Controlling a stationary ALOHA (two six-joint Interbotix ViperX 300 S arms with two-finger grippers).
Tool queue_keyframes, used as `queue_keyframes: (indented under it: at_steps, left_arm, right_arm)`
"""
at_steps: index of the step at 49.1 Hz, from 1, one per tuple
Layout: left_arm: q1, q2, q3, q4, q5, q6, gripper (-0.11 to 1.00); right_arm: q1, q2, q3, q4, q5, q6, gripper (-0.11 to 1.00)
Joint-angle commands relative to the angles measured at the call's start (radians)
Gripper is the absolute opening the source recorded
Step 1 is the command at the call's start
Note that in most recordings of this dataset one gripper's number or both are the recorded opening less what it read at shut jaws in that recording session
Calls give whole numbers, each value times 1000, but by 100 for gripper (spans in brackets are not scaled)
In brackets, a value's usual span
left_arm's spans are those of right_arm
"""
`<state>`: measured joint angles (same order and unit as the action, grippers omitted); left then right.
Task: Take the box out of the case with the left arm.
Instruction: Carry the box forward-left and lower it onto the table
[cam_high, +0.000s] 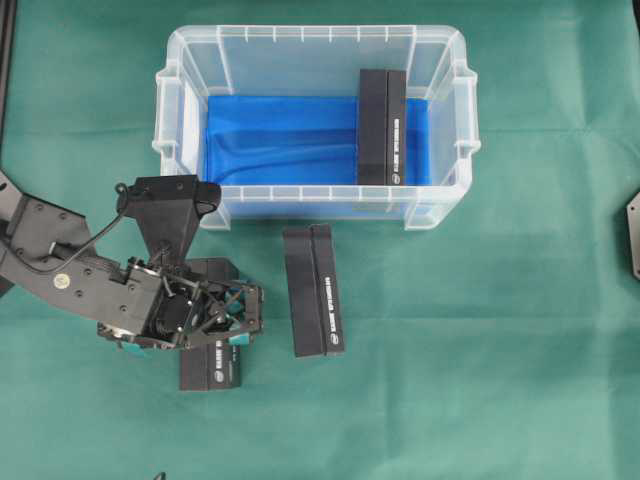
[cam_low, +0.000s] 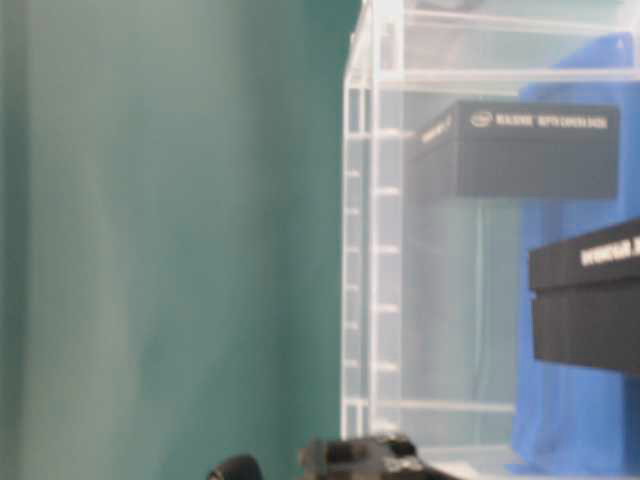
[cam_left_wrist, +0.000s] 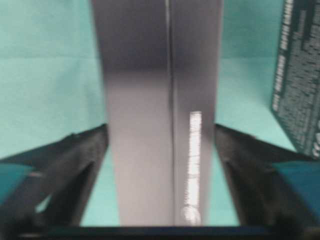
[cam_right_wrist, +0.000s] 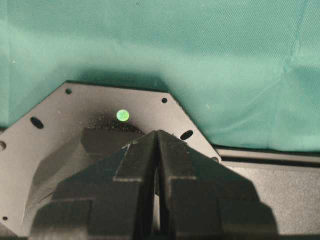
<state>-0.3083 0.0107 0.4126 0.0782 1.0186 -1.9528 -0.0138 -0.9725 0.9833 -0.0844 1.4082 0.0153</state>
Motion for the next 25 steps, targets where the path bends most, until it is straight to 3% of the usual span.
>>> queue_keyframes:
  at_steps: [1,25]
  left_arm:
    - [5,-23,-14,5,-8,0,97]
    - [5,-25,-41,-3,-18,2,95]
  right_arm:
    - [0,5,-26,0,2,3,-1]
    - [0,3,-26,0,2,3,-1]
